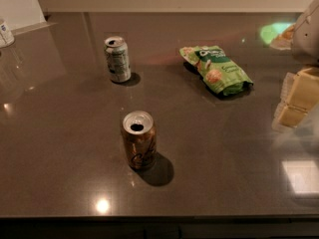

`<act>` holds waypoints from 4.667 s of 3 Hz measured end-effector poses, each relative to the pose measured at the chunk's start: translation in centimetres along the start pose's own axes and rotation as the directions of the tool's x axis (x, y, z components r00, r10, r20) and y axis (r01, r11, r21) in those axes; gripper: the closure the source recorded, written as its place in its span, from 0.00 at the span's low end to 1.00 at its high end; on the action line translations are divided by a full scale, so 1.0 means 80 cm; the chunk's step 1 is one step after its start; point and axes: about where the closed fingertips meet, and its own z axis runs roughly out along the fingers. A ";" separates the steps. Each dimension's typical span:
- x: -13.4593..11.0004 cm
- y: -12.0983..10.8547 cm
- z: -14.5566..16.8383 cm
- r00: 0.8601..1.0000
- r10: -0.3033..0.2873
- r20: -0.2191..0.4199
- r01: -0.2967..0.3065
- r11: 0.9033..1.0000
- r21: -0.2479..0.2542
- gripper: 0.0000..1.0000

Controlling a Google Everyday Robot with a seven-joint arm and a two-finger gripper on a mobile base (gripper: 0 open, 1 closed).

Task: Move green rice chip bag near 7up can

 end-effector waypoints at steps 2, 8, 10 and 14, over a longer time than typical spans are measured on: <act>-0.002 -0.022 0.015 0.999 0.042 0.014 -0.043 0.999 0.023 0.00; -0.012 -0.196 0.208 0.876 0.444 0.187 -0.456 0.890 0.024 0.00; -0.025 -0.192 0.231 0.858 0.494 0.140 -0.491 0.869 -0.058 0.41; -0.160 -0.116 0.208 0.908 0.366 0.202 -0.320 0.920 -0.227 1.00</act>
Offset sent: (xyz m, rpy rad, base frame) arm 0.0475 -0.0066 -0.0208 0.0454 -0.0256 -0.0994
